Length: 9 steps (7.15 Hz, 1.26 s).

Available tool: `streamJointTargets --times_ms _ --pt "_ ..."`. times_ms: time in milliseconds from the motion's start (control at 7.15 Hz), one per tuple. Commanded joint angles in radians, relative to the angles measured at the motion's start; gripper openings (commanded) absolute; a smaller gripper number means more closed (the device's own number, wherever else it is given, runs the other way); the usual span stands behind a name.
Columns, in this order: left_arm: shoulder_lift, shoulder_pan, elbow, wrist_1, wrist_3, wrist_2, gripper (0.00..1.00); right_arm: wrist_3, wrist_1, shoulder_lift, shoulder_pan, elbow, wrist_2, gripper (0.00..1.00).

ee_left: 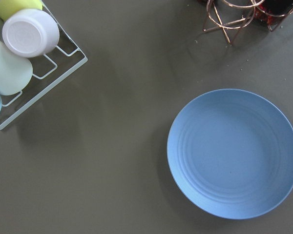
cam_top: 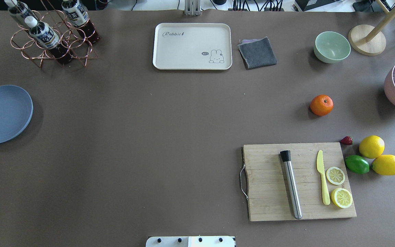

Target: Pick orange to plate

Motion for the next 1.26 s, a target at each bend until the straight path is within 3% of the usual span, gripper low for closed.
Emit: streamJointTargets --times_ms 0,1119 --pt "0.018 0.002 -0.001 0.001 0.000 0.000 0.98 0.006 0.000 0.001 0.003 0.000 0.000 1.00" --pt "0.022 0.004 0.011 0.001 -0.001 0.000 0.98 0.007 0.000 0.002 0.000 0.007 0.000 1.00"
